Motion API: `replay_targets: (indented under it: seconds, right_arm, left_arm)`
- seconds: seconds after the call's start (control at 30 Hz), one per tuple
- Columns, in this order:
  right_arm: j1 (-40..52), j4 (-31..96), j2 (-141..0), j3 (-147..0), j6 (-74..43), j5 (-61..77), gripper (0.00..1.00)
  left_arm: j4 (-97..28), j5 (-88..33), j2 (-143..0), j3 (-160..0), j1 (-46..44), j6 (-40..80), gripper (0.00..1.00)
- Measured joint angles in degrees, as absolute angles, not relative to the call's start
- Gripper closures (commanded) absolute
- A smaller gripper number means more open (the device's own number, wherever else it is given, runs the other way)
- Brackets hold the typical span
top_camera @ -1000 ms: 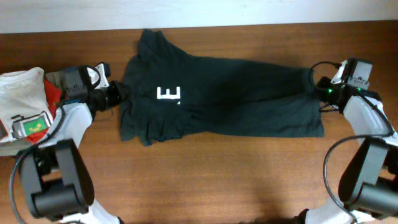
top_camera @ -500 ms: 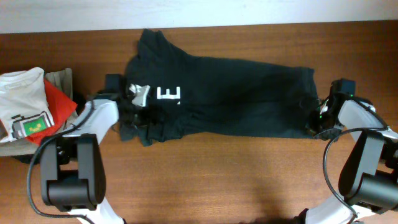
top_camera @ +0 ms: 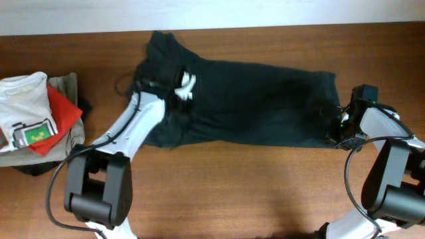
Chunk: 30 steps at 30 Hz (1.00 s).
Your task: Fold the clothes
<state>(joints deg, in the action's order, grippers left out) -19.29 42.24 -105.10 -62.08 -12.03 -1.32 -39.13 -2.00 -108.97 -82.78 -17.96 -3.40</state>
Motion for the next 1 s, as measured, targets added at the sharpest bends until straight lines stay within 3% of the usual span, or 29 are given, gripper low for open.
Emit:
replay_targets:
  seconds: [0.03, 0.07, 0.13, 0.27, 0.37, 0.43, 0.83, 1.0]
  right_arm:
    - [-19.3, 42.2, -105.1, -62.0, -12.0, -1.4, 0.86]
    - [-19.3, 42.2, -105.1, -62.0, -12.0, -1.5, 0.86]
    - [-19.2, 42.3, -105.1, -62.0, -12.0, -1.7, 0.86]
    - [-19.2, 42.4, -105.0, -62.0, -12.0, -1.7, 0.86]
    - [-19.2, 42.4, -105.0, -62.0, -12.1, -1.7, 0.86]
    - [-19.2, 42.4, -105.0, -62.0, -12.1, -1.7, 0.96]
    - [-25.4, 44.1, -105.0, -61.9, -13.6, -7.2, 0.96]
    - [-29.9, 43.8, -105.0, -61.8, -14.8, -6.7, 0.96]
  left_arm:
    - [-34.8, -1.2, -109.0, -86.0, -17.3, -3.0, 0.21]
    - [-32.1, -1.0, -109.0, -87.6, -16.9, -3.1, 0.01]
    - [-32.7, -0.6, -108.9, -89.4, -16.2, -3.2, 0.01]
    - [-54.7, -0.6, -108.9, -88.9, -15.7, -3.0, 0.01]
    - [-61.1, 1.0, -108.9, -88.8, -12.2, 0.2, 0.01]
    - [-61.1, 2.0, -109.0, -88.8, -7.7, 3.2, 0.01]
    - [-64.7, 0.3, -111.1, -79.9, -3.1, 6.8, 0.04]
    - [-64.9, -9.5, -111.1, -79.8, -2.5, 4.9, 0.11]
